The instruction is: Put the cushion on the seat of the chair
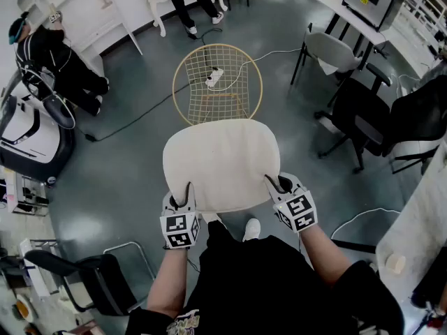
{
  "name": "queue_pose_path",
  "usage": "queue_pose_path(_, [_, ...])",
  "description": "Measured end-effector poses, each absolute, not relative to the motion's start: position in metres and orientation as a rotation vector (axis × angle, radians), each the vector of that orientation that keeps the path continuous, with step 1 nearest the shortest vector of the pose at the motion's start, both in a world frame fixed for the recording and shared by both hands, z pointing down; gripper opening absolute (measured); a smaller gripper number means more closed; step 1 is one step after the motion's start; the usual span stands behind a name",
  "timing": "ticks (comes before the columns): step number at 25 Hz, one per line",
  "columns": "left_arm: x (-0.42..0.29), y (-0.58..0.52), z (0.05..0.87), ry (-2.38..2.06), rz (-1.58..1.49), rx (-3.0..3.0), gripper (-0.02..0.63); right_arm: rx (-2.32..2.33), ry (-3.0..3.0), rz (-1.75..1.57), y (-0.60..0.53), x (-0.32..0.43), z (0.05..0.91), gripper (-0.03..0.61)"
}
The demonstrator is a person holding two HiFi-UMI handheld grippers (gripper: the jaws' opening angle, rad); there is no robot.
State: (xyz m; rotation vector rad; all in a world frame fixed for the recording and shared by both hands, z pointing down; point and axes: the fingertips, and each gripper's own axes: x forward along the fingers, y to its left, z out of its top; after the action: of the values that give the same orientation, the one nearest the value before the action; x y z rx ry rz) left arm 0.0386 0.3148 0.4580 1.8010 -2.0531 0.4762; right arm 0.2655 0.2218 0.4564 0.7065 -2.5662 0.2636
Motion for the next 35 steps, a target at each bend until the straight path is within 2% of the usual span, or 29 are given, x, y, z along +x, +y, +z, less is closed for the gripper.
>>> queue_pose_path(17, [0.015, 0.307, 0.455, -2.053, 0.467, 1.782, 0.087, 0.690, -2.580, 0.303, 0.209, 0.242, 0.455, 0.054])
queue_pose_path(35, [-0.097, 0.267, 0.458, -2.031, 0.463, 1.779, 0.087, 0.700, -2.558, 0.322, 0.169, 0.131, 0.457, 0.052])
